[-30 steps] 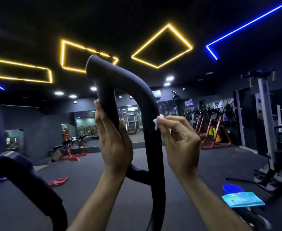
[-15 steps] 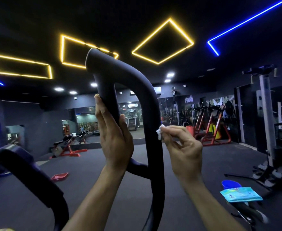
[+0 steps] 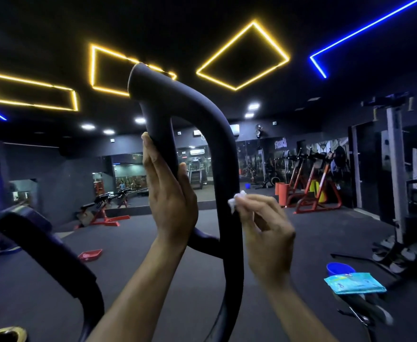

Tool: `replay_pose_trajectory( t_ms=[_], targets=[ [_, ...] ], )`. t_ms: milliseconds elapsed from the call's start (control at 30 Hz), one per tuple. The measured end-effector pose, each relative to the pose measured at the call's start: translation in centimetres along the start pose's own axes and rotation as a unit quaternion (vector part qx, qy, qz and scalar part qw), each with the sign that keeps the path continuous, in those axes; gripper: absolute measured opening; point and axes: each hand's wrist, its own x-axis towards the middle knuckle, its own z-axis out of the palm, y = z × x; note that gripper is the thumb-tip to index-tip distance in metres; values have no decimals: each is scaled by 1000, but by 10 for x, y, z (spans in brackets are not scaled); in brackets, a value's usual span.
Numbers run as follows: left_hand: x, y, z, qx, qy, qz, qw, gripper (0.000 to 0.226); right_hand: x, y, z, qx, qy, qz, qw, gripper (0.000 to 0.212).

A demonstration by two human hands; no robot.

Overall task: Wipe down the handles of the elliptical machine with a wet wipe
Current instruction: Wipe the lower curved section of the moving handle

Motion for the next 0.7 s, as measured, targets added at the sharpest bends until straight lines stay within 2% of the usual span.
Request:
replay_pose_trajectory(
  t_ms=[33, 67, 200, 233, 367, 433, 533, 600, 700],
  targets=[
    [0, -1, 0, 0, -1, 2, 1000, 66, -7, 2, -3, -31, -10, -49, 998, 13],
    [0, -2, 1, -2, -3, 1, 1000, 66, -12, 5, -6, -44, -16, -62, 997, 13],
    [-1, -3, 1, -9, -7, 1, 1000, 65, -28, 16, -6, 8, 8, 75, 997, 20],
    [0, -3, 1, -9, -6, -2, 1000, 65, -32, 15, -5, 2, 10, 80, 997, 20],
    [0, 1, -4, -29, -9, -6, 1000, 66, -51, 18, -16, -61, -28, 3, 998, 16],
    [0, 3, -6, -63, -11, -35, 997, 65, -57, 21, -16, -28, -14, 77, 997, 13],
    [0, 3, -9, -148, 3, -118, 982, 55, -57, 18, -10, 57, 27, 242, 968, 19],
    [1, 1, -12, -178, 20, -152, 972, 48, -51, 15, -17, 11, -19, 222, 975, 23],
    [6, 5, -17, -276, 33, -198, 940, 49, -17, -18, -29, -61, -95, 89, 990, 21]
  ],
)
